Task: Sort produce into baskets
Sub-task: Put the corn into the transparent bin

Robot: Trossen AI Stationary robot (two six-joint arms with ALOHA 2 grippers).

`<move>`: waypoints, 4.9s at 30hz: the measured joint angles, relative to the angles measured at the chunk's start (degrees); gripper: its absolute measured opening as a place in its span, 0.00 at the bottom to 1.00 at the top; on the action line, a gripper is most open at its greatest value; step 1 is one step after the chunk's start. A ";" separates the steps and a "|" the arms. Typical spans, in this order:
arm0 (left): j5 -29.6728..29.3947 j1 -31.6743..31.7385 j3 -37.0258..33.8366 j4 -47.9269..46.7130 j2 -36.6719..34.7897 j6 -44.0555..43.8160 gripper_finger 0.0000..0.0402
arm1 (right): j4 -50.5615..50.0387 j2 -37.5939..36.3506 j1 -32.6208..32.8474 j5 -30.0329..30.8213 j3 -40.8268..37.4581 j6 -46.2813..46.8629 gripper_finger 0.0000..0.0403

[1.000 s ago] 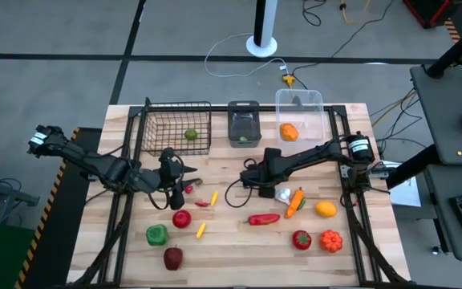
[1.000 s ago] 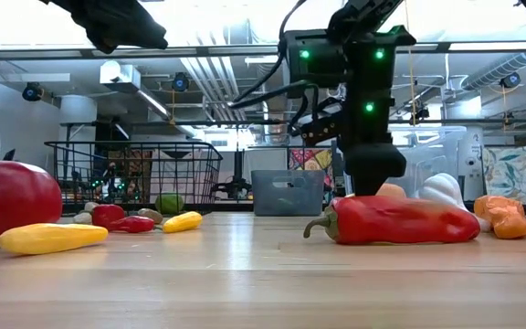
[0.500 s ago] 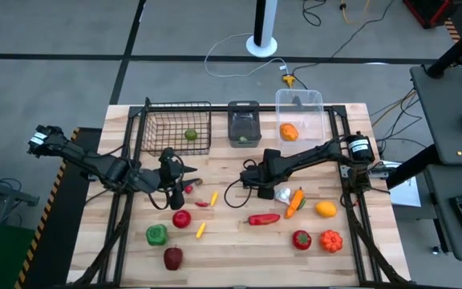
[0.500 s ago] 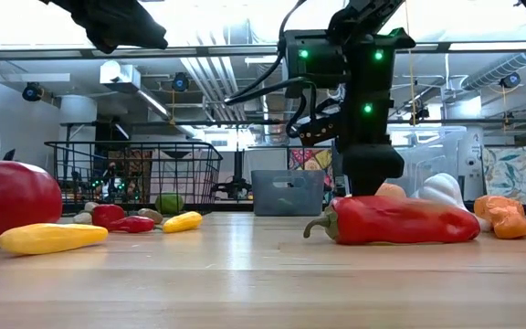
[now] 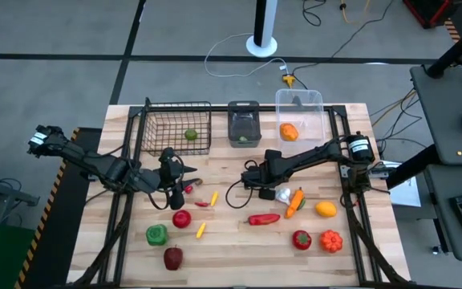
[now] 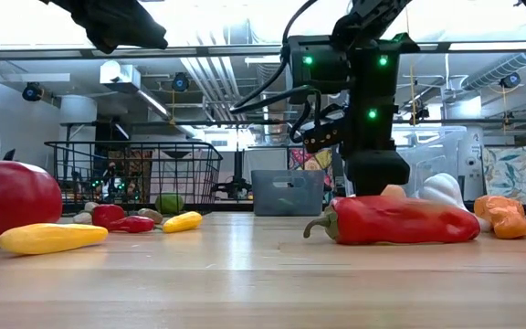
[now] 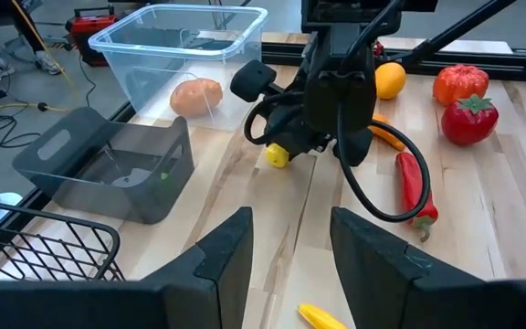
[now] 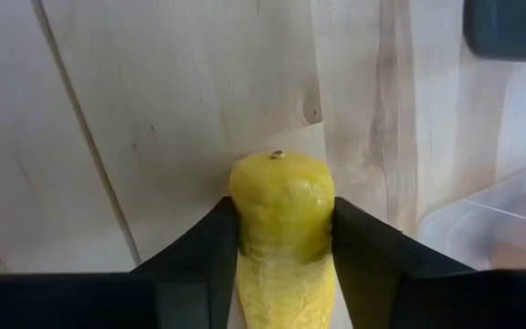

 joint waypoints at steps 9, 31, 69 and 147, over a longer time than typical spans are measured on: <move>0.06 0.00 0.00 0.03 0.00 -1.24 0.33 | 2.19 -3.41 1.40 -0.67 2.42 0.02 0.32; 0.11 0.00 0.00 5.32 0.00 -4.70 0.33 | 59.76 -14.22 7.41 -0.48 -5.69 -20.84 0.33; -3.04 0.02 0.00 5.41 0.41 -3.82 0.33 | 58.15 -58.79 -6.47 33.52 -32.17 -13.28 0.33; -2.92 0.02 0.00 5.15 1.20 -4.11 0.33 | 0.38 -21.41 -46.40 -15.47 -5.31 -9.16 0.33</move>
